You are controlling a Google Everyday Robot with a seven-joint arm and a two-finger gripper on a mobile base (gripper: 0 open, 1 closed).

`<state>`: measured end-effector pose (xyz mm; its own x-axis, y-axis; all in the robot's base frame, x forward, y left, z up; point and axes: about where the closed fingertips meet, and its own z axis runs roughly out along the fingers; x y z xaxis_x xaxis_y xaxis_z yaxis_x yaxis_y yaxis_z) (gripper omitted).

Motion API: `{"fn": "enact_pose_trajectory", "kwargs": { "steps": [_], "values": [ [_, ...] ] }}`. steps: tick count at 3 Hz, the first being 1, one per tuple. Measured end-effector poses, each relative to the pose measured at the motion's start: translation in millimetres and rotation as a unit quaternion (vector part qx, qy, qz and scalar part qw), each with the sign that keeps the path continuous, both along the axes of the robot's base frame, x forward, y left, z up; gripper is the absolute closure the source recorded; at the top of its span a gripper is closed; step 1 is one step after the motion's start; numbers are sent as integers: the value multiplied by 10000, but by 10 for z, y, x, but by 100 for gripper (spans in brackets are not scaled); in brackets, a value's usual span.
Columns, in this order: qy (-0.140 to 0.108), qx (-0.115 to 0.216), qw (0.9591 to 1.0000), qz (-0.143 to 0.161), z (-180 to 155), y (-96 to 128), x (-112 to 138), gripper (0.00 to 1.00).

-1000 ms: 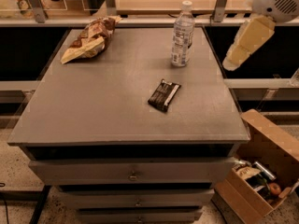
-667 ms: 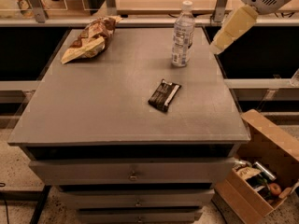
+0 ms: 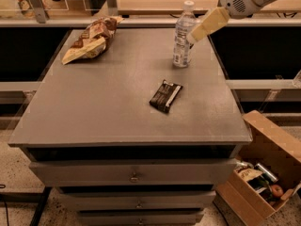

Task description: Move blue plastic bottle near brown chip bag

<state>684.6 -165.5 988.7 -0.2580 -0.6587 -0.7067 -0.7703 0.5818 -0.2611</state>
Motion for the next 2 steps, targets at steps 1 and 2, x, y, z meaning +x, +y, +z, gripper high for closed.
{"fn": "enact_pose_trajectory", "kwargs": {
  "steps": [1,2],
  "values": [
    [-56,418,9991,63,-175,204,269,0],
    [-81,752,9970,175,-363,378,467,0]
  ]
}}
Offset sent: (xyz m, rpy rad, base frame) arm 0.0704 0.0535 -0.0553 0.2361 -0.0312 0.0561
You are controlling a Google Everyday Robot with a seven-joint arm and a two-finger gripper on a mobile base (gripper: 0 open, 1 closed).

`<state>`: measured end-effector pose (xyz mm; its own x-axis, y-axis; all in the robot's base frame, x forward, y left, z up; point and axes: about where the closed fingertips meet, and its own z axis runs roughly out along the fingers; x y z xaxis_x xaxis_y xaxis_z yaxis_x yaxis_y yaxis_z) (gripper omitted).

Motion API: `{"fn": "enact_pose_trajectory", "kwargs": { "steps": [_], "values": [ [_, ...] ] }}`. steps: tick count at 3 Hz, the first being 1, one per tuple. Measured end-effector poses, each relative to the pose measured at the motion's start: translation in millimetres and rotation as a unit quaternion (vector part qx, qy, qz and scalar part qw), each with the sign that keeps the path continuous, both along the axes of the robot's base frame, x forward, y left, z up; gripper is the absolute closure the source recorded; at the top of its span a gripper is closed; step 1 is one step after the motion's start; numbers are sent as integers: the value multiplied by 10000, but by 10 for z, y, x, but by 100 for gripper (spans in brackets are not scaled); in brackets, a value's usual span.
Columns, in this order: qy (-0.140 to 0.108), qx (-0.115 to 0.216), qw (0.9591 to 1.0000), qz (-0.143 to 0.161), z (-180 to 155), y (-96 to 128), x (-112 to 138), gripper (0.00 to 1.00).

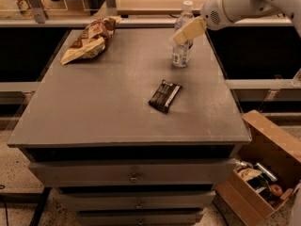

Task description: Move blue plastic bottle near brown chip bag

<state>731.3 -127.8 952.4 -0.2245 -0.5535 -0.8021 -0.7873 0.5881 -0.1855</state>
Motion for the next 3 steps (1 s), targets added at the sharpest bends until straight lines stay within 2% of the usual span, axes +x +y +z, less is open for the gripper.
{"fn": "enact_pose_trajectory", "kwargs": {
  "steps": [1,2,3],
  "values": [
    [99,209,9997,98,-227,149,159,2],
    [172,370,9989,248,-378,252,228,19],
    [193,378,9987,273,-408,283,236,42]
  ]
}}
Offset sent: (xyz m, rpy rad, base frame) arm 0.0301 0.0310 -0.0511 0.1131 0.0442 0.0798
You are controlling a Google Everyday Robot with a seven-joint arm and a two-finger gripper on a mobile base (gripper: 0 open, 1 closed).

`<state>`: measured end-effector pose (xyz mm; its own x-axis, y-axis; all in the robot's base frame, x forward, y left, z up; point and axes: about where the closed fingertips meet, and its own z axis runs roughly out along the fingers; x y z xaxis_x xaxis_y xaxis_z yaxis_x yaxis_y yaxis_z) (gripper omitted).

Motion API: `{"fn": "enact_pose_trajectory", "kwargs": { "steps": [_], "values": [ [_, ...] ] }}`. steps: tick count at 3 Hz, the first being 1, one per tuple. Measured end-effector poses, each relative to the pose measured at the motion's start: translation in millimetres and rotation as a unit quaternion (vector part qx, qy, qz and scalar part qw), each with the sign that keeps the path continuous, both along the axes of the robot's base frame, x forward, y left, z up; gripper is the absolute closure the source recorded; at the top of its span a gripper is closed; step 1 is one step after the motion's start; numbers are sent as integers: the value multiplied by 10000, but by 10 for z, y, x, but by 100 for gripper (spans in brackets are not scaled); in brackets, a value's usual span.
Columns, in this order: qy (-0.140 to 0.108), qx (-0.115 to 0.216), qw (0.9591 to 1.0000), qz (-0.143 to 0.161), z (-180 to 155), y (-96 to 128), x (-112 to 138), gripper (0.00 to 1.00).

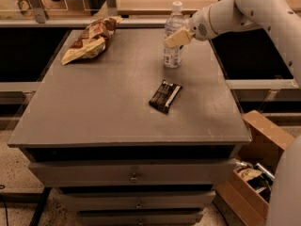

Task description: Move blue plastic bottle near brown chip bag

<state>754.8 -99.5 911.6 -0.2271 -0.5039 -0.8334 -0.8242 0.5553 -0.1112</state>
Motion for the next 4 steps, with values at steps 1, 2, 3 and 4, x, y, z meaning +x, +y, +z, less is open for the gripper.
{"fn": "enact_pose_trajectory", "kwargs": {
  "steps": [1,2,3,4],
  "values": [
    [17,2,10000,21,-23,28,4,65],
    [34,4,10000,43,-45,57,8,89],
    [-134,298,9993,195,53,279,116,100],
    [-295,414,9974,514,166,673,271,100]
  ]
}}
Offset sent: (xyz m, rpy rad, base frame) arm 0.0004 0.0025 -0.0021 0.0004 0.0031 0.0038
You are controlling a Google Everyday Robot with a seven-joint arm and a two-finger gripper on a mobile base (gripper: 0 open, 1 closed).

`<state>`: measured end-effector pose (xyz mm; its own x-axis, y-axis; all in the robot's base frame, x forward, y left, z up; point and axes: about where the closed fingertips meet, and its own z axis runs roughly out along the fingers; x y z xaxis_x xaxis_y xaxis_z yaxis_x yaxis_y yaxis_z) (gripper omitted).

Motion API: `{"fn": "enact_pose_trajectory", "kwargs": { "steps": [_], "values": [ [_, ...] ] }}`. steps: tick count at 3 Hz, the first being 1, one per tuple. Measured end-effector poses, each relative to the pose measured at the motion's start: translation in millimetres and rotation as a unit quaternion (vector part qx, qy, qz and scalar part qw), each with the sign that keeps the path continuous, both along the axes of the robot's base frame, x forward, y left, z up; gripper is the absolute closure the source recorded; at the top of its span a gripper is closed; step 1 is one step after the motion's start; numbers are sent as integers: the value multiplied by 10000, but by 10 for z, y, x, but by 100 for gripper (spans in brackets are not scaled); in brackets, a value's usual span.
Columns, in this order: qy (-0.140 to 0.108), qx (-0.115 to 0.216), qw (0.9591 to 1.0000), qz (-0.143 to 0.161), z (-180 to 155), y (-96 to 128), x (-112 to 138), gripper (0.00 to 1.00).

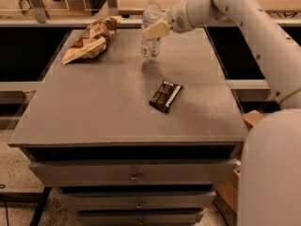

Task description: Move blue plastic bottle near brown chip bag

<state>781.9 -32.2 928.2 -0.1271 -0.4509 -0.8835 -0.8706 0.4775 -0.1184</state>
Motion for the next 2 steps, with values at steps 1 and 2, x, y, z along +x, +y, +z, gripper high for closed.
{"fn": "enact_pose_trajectory", "kwargs": {
  "steps": [1,2],
  "values": [
    [-150,28,9993,330,76,462,152,100],
    [-237,-31,9981,575,83,826,250,100]
  ]
}}
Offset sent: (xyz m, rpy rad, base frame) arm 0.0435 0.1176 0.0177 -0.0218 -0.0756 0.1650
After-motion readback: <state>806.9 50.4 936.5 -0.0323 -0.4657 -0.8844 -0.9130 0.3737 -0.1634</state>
